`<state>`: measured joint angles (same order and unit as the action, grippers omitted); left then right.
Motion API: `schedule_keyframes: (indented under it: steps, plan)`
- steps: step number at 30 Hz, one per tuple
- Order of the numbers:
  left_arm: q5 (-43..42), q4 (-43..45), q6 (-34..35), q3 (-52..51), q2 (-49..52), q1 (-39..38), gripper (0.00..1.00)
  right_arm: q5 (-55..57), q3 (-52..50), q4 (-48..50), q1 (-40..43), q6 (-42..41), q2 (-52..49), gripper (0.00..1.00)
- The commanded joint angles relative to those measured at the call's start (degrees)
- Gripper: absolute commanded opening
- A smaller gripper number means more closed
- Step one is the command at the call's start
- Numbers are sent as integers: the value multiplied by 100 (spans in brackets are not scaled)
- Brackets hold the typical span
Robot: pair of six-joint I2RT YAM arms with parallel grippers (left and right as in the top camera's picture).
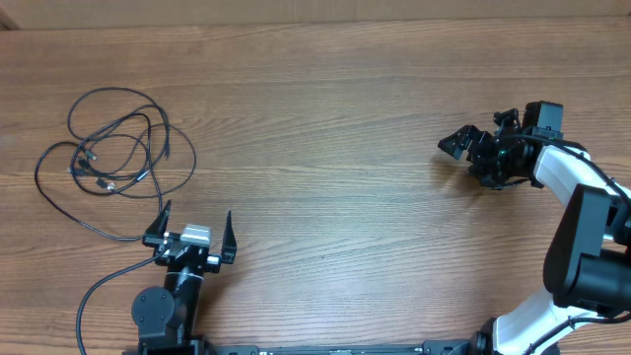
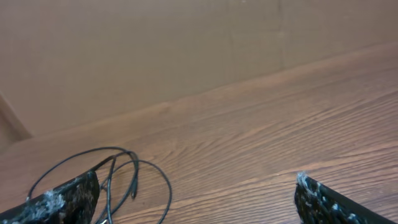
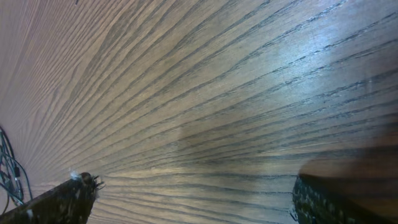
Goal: Untangle cables
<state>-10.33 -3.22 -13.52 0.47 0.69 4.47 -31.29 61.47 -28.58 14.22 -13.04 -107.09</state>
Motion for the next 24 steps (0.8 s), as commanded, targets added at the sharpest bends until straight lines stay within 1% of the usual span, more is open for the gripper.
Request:
schedule_keyframes:
  steps: [1, 4, 6, 10, 14, 17, 24]
  plan:
    - [254, 4, 66, -26, -50, -37, 100, 192, -72, -13, 7, 17, -39, 100]
    - [802, 7, 105, -26, -50, -37, 100, 192, -72, -15, 2, 17, -39, 100]
    - [1200, 37, 448, -26, -50, -37, 100, 192, -72, -15, 2, 17, -39, 100]
    - [1878, 46, 1773, -26, -50, -37, 99, 192, -72, -15, 2, 17, -39, 100]
    - [2118, 4, 3108, -26, -50, -37, 99, 192, -72, -15, 2, 17, -39, 100]
    - [2129, 4, 3346, -26, -50, -37, 100, 192, -72, -15, 2, 17, -39, 100]
    - [2011, 0, 3348, -26, -50, -37, 100, 192, -72, -15, 2, 17, -39, 100]
